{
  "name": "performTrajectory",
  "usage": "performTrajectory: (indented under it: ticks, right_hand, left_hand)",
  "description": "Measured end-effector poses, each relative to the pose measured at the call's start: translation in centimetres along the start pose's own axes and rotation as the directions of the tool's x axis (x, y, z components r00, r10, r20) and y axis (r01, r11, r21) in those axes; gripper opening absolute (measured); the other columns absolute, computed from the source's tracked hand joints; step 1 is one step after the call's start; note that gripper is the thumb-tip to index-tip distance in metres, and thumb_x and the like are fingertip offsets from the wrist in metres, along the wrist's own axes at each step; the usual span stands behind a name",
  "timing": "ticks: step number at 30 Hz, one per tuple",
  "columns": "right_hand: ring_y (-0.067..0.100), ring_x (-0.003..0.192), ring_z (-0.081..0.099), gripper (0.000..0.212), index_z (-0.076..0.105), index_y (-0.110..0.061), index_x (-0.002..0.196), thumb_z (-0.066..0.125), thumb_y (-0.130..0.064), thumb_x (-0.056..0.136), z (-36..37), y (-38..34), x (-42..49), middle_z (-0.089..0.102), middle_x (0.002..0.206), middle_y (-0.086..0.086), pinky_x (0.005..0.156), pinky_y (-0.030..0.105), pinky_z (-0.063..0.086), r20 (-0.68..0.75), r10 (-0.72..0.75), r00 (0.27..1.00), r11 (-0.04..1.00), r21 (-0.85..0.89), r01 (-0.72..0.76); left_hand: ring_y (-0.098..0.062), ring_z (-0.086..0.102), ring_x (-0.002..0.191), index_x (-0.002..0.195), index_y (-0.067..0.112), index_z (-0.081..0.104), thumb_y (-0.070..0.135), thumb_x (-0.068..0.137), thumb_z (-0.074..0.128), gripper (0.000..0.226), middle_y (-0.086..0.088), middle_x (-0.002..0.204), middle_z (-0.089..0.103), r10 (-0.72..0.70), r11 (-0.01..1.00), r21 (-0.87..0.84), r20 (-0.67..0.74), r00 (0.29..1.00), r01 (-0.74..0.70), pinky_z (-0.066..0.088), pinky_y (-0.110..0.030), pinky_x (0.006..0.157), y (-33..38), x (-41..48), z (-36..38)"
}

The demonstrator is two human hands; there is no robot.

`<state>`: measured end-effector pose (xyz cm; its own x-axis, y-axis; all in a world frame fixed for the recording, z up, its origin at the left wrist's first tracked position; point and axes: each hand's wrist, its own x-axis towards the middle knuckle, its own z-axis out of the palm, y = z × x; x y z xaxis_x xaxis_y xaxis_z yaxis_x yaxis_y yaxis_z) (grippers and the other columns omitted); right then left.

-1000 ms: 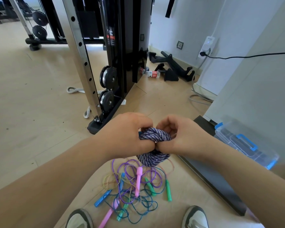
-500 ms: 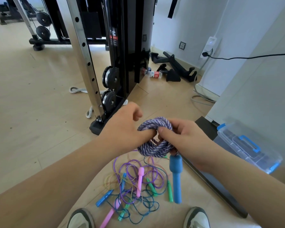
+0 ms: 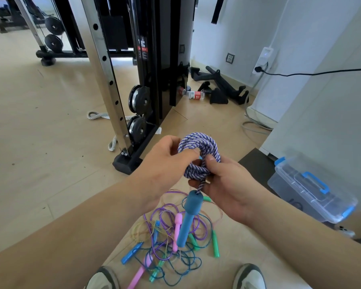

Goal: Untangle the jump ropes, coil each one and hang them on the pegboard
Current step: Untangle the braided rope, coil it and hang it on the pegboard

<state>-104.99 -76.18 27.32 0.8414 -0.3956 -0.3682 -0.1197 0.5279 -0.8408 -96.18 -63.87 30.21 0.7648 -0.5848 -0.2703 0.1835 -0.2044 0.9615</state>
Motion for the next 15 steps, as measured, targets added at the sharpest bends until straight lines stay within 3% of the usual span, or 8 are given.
performTrajectory:
  ticks: [2, 7, 10, 12, 13, 15]
  right_hand:
    - [0.022, 0.077, 0.07, 0.033, 0.061, 0.002, 0.127, 0.039, -0.016, 0.111, 0.0, -0.1, -0.1, 0.069, 0.105, 0.016, 0.067, 0.035, 0.057, 0.044, 0.005, 0.999, 0.999, 0.036, -0.006]
    - [0.026, 0.084, 0.071, 0.032, 0.064, -0.001, 0.126, 0.041, -0.016, 0.111, -0.1, 0.0, -0.1, 0.073, 0.105, 0.016, 0.074, 0.04, 0.058, 0.009, 0.003, 1.0, 1.0, 0.015, -0.003]
    - [0.025, 0.089, 0.069, 0.03, 0.066, -0.004, 0.123, 0.043, -0.017, 0.111, 0.1, 0.1, 0.0, 0.073, 0.106, 0.015, 0.075, 0.038, 0.058, -0.015, -0.019, 1.0, 0.999, -0.038, 0.018]
    - [0.023, 0.089, 0.068, 0.029, 0.066, -0.004, 0.124, 0.045, -0.019, 0.11, 0.3, 0.1, 0.1, 0.073, 0.106, 0.012, 0.076, 0.036, 0.059, -0.019, -0.033, 0.999, 0.996, -0.079, 0.032]
    - [0.022, 0.091, 0.067, 0.029, 0.065, -0.004, 0.125, 0.047, -0.02, 0.109, 0.3, 0.2, 0.1, 0.074, 0.106, 0.01, 0.078, 0.036, 0.059, -0.021, -0.038, 0.999, 0.994, -0.105, 0.035]
    - [0.022, 0.094, 0.064, 0.032, 0.065, 0.0, 0.124, 0.054, -0.025, 0.106, 0.3, 0.7, 0.2, 0.072, 0.104, 0.01, 0.089, 0.039, 0.055, -0.028, -0.034, 0.999, 0.991, -0.134, 0.03]
  left_hand:
    - [-0.003, 0.067, 0.083, 0.109, 0.026, 0.064, 0.029, 0.084, 0.079, 0.029, 0.002, 0.101, 0.074, 0.019, 1.0, 0.008, -0.014, 1.0, -0.019, 0.052, -0.021, 0.075, 0.1, 0.0, 0.2]
    - [-0.012, 0.072, 0.089, 0.113, 0.018, 0.064, 0.006, 0.081, 0.081, 0.038, -0.007, 0.104, 0.077, 0.047, 0.998, -0.027, -0.032, 0.998, -0.048, 0.059, -0.029, 0.081, 0.2, -0.1, 0.0]
    - [-0.025, 0.073, 0.095, 0.121, 0.01, 0.064, -0.004, 0.084, 0.076, 0.041, -0.014, 0.108, 0.076, 0.005, 0.98, -0.201, 0.034, 0.999, 0.002, 0.058, -0.041, 0.091, 0.3, 0.0, -0.3]
    - [-0.021, 0.07, 0.085, 0.125, 0.007, 0.064, -0.004, 0.088, 0.071, 0.039, -0.011, 0.096, 0.075, 0.034, 0.959, -0.283, 0.082, 0.996, -0.009, 0.055, -0.04, 0.085, 0.6, 0.2, -0.7]
    - [-0.017, 0.068, 0.081, 0.124, 0.008, 0.065, -0.003, 0.09, 0.069, 0.036, -0.006, 0.09, 0.074, 0.079, 0.964, -0.259, 0.075, 0.994, -0.057, 0.055, -0.035, 0.082, 0.7, 0.2, -0.9]
    - [-0.006, 0.066, 0.074, 0.12, 0.014, 0.069, 0.001, 0.095, 0.066, 0.027, 0.008, 0.081, 0.073, 0.24, 0.97, -0.048, 0.028, 0.97, -0.239, 0.054, -0.023, 0.075, 0.8, 0.3, -1.4]
